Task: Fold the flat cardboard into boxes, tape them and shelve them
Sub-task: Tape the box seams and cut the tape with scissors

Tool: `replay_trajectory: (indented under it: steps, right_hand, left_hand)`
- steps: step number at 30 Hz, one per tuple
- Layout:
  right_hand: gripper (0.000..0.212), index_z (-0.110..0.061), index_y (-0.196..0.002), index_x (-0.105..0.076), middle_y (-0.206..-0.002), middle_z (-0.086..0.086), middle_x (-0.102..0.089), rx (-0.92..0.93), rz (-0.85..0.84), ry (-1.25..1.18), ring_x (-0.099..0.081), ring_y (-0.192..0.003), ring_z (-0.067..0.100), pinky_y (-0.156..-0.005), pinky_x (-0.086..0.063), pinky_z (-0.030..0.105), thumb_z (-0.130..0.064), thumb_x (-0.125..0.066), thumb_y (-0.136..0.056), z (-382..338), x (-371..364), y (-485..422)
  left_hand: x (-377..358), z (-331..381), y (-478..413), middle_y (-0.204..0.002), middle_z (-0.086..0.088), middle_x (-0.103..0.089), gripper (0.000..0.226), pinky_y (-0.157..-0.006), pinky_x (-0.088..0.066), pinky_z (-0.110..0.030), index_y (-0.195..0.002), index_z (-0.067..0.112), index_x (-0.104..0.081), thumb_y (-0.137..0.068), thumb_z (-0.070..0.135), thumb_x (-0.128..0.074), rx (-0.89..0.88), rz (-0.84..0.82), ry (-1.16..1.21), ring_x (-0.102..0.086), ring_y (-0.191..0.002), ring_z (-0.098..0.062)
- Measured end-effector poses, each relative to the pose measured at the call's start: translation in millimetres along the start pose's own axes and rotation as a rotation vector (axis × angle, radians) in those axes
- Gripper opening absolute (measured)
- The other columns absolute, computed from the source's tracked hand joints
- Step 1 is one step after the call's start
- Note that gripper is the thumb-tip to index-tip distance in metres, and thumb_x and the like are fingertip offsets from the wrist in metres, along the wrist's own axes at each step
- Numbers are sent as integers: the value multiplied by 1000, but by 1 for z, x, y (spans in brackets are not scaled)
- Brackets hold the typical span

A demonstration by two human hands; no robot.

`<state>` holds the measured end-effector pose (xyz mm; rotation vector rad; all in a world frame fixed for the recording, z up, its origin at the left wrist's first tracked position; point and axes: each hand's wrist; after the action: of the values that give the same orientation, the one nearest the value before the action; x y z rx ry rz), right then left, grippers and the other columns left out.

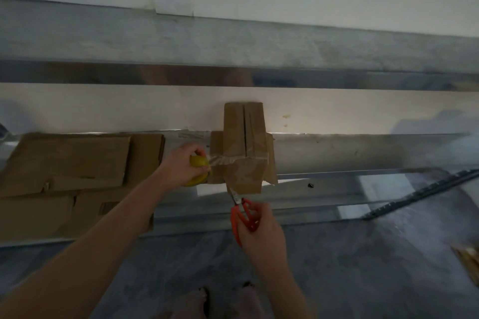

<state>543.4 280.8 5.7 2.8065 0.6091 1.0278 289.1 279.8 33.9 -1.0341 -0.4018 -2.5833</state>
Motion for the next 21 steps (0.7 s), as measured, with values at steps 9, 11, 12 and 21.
replay_trajectory:
  steps: [9, 11, 12, 21]
  right_hand:
    - [34, -30, -117, -51, -82, -5, -53, -471, -446, -487, -51, -71, 10, -59, -42, 22, -52, -58, -92, -18, -50, -34]
    - [43, -29, -119, -53, -85, -4, -54, -468, -463, -518, -52, -75, 11, -63, -42, 24, -56, -61, -88, -20, -52, -38]
    - [45, -28, -117, -56, -84, -3, -55, -453, -464, -547, -52, -75, 12, -65, -42, 25, -58, -63, -84, -20, -52, -38]
    - [37, -12, -102, -61, -73, 1, -55, -527, -458, -659, -49, -61, 12, -51, -39, 20, -48, -57, -93, -35, -49, -43]
  left_hand:
    - [6, -6, 0, -101, 15, -54, 27, -71, -39, -21, -97, 29, -58, -78, 30, -77, -45, -23, 7, -52, -95, -7]
    - [7, -8, 0, -100, 17, -53, 26, -67, -38, -18, -95, 31, -58, -78, 30, -77, -53, -26, 22, -52, -93, -4]
    - [8, -9, -1, -100, 18, -53, 25, -67, -38, -18, -94, 33, -57, -78, 30, -77, -56, -30, 26, -51, -92, -3]
    - [8, -10, -4, -100, 21, -51, 28, -67, -38, -17, -97, 33, -56, -78, 32, -77, -67, -38, 16, -48, -90, 1]
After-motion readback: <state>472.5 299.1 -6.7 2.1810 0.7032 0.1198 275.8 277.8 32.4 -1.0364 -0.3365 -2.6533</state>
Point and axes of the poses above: each hand's wrist, its own y-axis away from the middle knuckle, its own x-axis out of the back of the hand, z = x × y
